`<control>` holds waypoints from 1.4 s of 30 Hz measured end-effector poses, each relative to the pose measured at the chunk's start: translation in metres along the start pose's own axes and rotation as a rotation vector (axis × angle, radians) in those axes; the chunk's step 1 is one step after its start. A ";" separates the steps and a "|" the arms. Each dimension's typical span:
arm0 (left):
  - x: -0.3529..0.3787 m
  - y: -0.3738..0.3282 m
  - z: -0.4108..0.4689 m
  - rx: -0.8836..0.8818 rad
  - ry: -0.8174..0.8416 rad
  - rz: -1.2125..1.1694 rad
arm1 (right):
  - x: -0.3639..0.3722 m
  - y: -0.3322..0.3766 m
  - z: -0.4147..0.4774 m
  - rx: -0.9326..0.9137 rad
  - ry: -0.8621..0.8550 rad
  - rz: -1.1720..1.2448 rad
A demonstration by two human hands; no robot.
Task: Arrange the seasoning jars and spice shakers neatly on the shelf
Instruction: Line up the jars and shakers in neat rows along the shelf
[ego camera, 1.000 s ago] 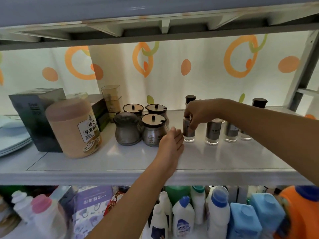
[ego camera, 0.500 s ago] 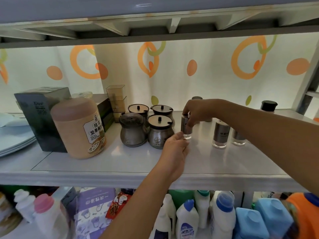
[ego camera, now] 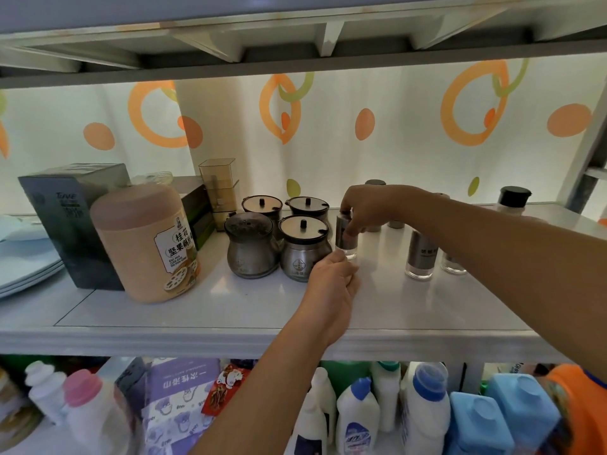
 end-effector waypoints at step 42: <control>0.064 0.021 -0.009 0.131 -0.094 0.478 | 0.077 -0.096 -0.182 0.345 -0.656 1.324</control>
Point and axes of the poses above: each hand's wrist, its own z-axis towards the middle knuckle, its own x-axis out of the palm, y = z × x, the point moved 10 cm from there along z, towards the middle knuckle, and after that the axes turned 1 degree about z, right-handed, at the moved point
